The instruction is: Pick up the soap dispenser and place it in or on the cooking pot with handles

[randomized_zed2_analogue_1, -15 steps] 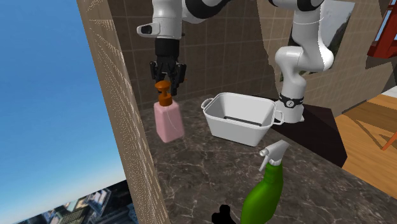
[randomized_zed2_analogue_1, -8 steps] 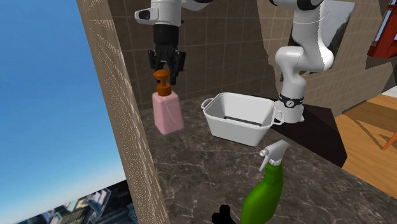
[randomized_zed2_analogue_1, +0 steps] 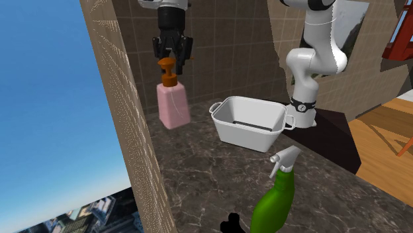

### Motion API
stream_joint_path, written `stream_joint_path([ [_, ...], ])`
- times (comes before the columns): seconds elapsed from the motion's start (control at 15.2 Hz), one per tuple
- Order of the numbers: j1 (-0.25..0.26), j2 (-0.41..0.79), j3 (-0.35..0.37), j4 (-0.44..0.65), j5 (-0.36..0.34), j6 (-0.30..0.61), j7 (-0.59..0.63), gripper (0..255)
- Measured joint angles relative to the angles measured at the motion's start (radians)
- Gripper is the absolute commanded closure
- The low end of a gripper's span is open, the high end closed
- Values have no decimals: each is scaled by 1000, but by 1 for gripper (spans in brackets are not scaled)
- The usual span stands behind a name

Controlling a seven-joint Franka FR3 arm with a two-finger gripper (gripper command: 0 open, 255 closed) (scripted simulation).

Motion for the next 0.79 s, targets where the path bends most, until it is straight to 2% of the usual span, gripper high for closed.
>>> stream_joint_path([
  [0.79,-37,36,-1,212,9,-174,27,255],
])
